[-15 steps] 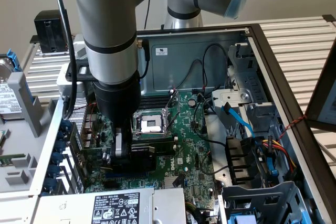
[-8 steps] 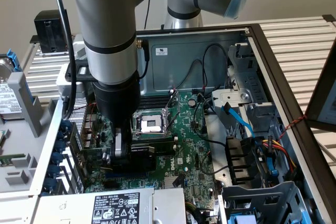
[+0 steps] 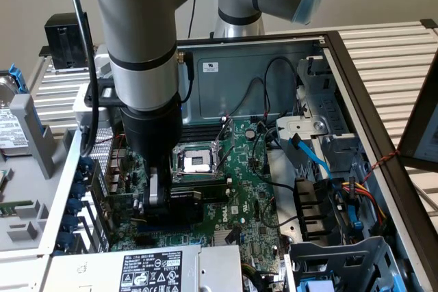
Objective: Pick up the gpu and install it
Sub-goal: 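Insert the gpu into the slot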
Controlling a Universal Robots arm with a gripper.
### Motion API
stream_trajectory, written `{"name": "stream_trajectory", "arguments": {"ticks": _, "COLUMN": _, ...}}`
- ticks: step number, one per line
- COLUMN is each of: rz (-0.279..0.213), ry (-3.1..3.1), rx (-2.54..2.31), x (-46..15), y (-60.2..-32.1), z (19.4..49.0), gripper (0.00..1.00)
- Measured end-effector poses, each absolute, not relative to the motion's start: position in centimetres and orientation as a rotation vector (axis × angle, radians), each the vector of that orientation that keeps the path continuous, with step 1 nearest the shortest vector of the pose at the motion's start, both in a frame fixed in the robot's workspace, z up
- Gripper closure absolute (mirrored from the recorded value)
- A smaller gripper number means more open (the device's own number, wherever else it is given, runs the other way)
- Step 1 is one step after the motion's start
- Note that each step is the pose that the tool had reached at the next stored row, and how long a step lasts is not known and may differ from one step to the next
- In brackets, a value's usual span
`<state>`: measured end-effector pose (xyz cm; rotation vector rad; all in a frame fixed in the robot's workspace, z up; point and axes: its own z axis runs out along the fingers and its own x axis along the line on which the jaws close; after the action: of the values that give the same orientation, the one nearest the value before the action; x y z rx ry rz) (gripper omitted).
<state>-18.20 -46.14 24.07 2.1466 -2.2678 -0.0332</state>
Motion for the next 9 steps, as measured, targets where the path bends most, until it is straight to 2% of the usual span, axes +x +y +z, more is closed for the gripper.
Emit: {"name": "stream_trajectory", "arguments": {"ticks": 9, "rz": -0.033, "ry": -2.268, "rx": 2.147, "x": -18.2, "y": -46.14, "z": 23.93, "gripper": 0.73}}
